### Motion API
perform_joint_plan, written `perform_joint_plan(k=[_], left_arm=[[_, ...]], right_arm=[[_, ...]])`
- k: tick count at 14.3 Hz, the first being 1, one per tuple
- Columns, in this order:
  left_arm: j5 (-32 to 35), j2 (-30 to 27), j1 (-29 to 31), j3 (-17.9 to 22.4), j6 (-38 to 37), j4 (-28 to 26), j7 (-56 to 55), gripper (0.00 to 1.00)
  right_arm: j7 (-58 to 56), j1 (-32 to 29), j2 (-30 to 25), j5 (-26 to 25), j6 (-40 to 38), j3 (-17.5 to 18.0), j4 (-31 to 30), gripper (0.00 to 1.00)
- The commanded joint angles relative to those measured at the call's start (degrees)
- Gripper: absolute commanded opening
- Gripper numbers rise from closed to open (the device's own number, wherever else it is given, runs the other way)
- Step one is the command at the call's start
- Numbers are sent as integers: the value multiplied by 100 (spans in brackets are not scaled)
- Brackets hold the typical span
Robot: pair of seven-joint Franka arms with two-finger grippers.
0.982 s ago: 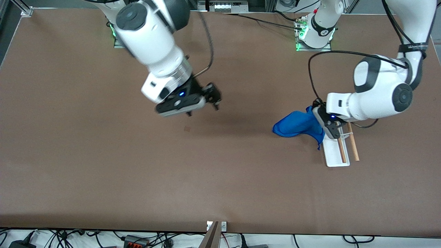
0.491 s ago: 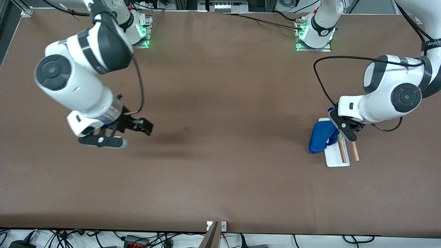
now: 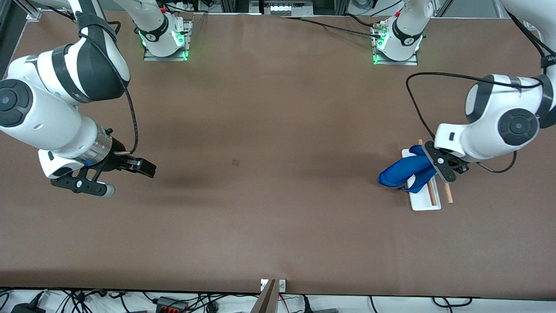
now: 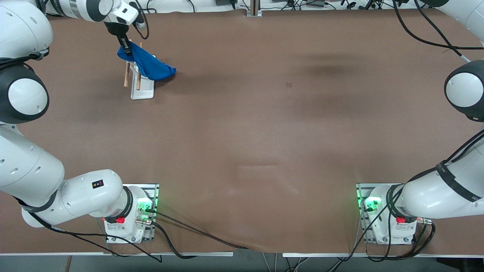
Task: Pass towel and hang on rack
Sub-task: 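Lower the towel over the wooden dowels with the left gripper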
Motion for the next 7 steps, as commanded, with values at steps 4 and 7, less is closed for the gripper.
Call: perform_joint_plan(k=[4, 7], left_arm=[[125, 167, 385, -21, 16, 188, 544, 1], [151, 193, 666, -12, 50, 179, 860, 1]], right_arm=[[-1676, -498, -415, 20, -173, -496, -214, 100], [-2381, -419, -634, 248, -665, -1111, -223, 100]])
